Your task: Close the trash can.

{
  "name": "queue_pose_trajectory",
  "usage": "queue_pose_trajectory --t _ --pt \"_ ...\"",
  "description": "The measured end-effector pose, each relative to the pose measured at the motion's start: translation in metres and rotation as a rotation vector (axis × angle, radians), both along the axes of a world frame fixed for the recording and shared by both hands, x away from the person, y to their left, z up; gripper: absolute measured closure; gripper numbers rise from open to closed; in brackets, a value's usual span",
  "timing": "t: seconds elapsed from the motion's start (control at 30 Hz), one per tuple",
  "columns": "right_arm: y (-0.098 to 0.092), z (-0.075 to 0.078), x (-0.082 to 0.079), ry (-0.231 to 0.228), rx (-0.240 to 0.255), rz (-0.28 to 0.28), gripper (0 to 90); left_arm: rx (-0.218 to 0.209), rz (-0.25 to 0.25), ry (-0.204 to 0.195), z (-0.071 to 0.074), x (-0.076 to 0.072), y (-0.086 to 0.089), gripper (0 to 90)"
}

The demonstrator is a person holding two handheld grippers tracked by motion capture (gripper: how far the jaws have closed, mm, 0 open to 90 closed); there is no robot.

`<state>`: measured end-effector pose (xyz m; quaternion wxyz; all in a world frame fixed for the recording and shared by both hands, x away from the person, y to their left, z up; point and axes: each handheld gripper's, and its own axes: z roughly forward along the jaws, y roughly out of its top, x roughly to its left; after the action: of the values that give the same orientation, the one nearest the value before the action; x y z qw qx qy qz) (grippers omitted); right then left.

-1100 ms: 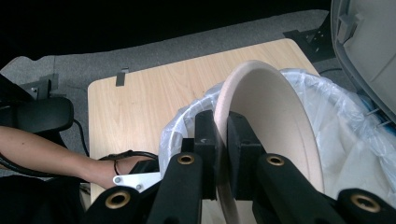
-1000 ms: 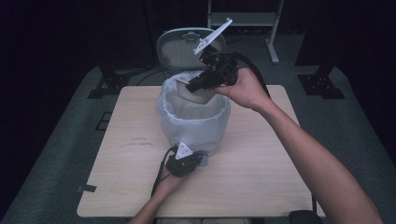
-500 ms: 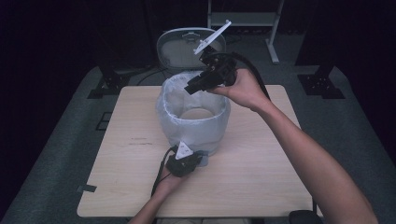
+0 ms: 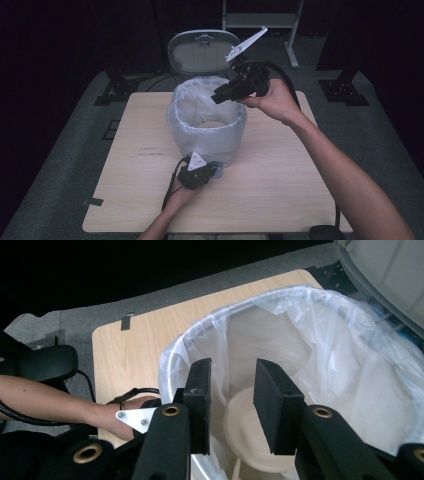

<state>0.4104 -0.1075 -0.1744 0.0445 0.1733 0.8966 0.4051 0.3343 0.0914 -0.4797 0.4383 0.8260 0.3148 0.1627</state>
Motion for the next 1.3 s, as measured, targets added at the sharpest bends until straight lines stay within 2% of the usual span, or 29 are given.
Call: queue_pose_trajectory --t 0.77,0.97,1.3 --pt "-0.043 -0.006 -0.007 0.0 0.035 -0.064 64.3 -0.002 0.003 0.0 0.0 0.0 0.0 76.8" --pt "-0.054 -0.012 -0.007 0.005 0.035 -0.084 63.4 -0.002 0.003 0.0 0.0 0.0 0.0 76.8" --pt "-0.074 -0.022 -0.008 0.021 0.064 -0.121 62.9 -0.002 0.002 0.001 0.0 0.0 0.0 76.8"
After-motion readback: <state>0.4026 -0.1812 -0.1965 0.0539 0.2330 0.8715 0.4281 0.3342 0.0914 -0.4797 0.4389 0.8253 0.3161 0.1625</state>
